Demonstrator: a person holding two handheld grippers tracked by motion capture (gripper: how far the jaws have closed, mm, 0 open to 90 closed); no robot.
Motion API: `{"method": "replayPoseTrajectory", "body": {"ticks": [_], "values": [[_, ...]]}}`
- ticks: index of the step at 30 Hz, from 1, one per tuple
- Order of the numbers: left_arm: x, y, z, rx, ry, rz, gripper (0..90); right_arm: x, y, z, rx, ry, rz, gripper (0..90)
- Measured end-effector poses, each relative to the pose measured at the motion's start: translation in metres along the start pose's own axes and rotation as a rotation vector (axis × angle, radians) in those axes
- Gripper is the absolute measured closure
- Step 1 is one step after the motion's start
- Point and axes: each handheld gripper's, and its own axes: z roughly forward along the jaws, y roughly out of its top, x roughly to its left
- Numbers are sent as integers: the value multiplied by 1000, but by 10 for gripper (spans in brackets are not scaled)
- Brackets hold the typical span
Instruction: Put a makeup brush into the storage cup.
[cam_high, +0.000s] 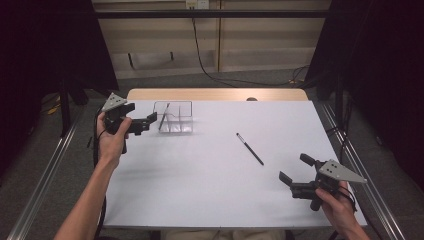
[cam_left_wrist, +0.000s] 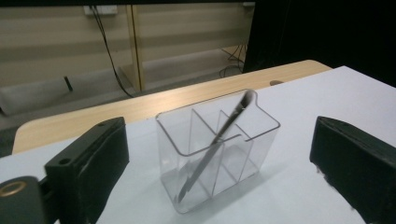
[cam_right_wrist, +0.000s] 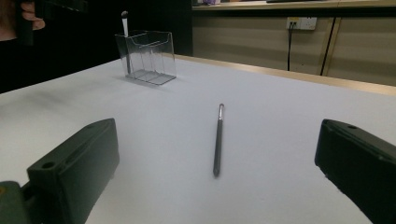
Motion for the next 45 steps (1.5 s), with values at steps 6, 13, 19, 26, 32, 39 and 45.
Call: {"method": "replayPoseTrajectory", "body": {"ticks": [6,13,19,26,32,39,45], "values": [[-7,-11,-16,-26,4,22,42,0,0,-1,-1,-1,-2,0],[-22,-28,-29,-38,-7,29,53,0,-1,1,10,-4,3,0],[-35,-45,-39,-44,-7,40,46,0,-1,1,8,-5,3,0],[-46,-57,-51,-52,-36,35,46,0,0,0,5,-6,1,0],[-53,-67,-66,-53,-50,22,45,0,-1,-1,5,-7,1,0],[-65,-83,-77,-77,-61,25,41,0,0,-2,1,-8,14,0],[-72,-91,-87,-89,-77,31,35,0,0,-3,-2,-15,17,0]]}}
